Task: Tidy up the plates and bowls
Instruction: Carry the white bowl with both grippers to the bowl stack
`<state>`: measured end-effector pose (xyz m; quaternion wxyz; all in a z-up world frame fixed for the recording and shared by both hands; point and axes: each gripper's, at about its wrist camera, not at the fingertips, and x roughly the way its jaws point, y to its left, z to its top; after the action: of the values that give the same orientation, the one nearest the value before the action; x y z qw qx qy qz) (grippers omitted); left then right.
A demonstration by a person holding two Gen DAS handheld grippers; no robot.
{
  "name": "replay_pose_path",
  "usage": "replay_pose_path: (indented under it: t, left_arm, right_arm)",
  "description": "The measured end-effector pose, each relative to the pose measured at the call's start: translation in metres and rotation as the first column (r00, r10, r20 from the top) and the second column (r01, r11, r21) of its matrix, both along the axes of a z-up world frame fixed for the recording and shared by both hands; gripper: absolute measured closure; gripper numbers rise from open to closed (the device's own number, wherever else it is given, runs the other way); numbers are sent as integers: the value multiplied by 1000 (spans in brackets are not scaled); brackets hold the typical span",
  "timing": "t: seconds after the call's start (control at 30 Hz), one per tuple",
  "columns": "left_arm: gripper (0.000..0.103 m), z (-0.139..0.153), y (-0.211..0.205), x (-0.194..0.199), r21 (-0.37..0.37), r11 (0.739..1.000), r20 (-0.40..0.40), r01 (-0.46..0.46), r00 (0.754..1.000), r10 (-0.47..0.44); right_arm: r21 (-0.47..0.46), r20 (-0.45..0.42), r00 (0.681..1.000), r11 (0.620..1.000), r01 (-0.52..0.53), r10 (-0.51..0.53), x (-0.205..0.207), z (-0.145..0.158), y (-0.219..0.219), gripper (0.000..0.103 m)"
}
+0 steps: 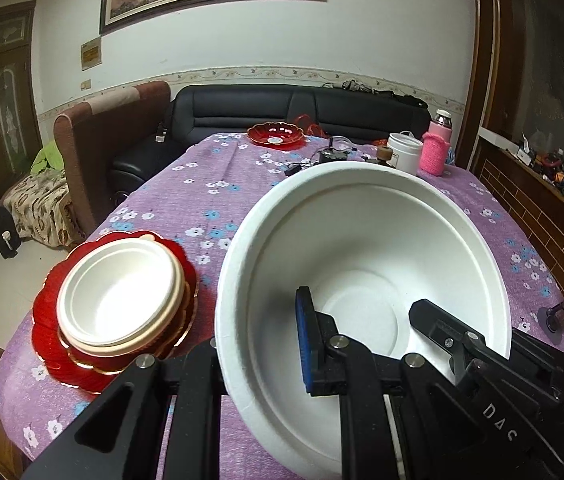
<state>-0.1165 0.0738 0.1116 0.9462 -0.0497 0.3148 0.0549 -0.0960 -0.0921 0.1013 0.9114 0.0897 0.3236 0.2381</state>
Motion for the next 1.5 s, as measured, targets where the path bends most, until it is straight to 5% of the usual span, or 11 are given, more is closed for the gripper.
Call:
replay_pose_path:
  t: [1.07, 1.5]
  left_arm:
    - [87, 5, 81, -31, -30, 991, 21, -128, 991, 129]
    - [81, 8, 158, 3, 60, 952, -34, -301, 952, 303]
  right_arm:
    - [-90, 37, 992, 989, -119, 122, -11, 15, 87, 89]
    - [-132, -52, 960, 951, -279, 274, 37, 18, 188, 88]
